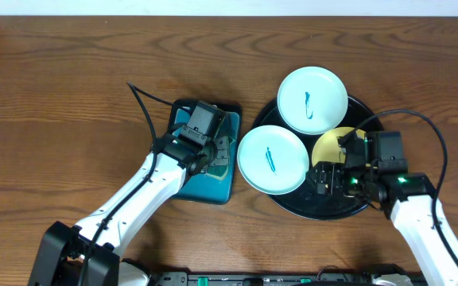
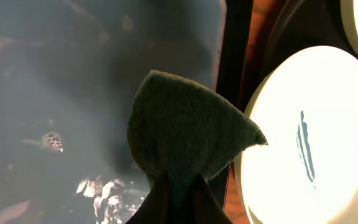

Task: Clean dirty plates on tray and stack at the side
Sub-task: 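Grip the rim of the lower mint plate with the right gripper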

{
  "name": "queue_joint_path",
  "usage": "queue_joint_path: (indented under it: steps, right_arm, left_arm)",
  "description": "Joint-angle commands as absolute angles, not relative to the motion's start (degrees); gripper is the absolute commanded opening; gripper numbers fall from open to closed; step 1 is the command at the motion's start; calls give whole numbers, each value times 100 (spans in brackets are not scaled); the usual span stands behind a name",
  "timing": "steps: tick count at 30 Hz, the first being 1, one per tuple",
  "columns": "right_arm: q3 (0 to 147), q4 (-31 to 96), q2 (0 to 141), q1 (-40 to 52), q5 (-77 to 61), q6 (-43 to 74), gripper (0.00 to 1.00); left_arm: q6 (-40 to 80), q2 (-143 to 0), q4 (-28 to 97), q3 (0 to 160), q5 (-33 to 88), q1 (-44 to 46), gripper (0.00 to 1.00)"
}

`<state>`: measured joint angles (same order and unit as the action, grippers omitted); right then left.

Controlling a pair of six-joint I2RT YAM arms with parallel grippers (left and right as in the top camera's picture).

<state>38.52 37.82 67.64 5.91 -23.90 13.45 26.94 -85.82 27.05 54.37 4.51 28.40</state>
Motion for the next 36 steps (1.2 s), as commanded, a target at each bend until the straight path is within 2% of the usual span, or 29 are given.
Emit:
queue_joint_path:
  steps: [1, 7, 14, 19, 23, 32, 36]
  right_arm:
    - [3957, 3684, 6995, 569, -3033, 1682, 77]
    - [3957, 3684, 7249, 775, -3022, 2132, 72]
    - [3957, 3612, 7535, 1203, -2502, 2827, 60]
    - [3957, 3487, 7791, 1500, -2209, 3352, 45]
    - [3957, 3301, 7996, 1662, -1885, 3712, 44]
    - [3957, 2818, 8374, 1839, -1730, 4274, 29]
    - [3957, 2729, 8532, 1911, -1658, 4480, 28]
  left_arm:
    - [2598, -8538, 2727, 5540, 384, 2864, 7]
    - [2598, -8538, 2740, 5540, 381, 2864, 7]
    - [2598, -8538, 2740, 5540, 384, 2864, 8]
    - [2598, -8538, 2740, 5540, 384, 2864, 7]
    - [2598, -8538, 2742, 5540, 384, 2864, 8]
    - [2598, -8538, 2742, 5540, 384, 2864, 8]
    - [2598, -8538, 2742, 5540, 384, 2864, 7]
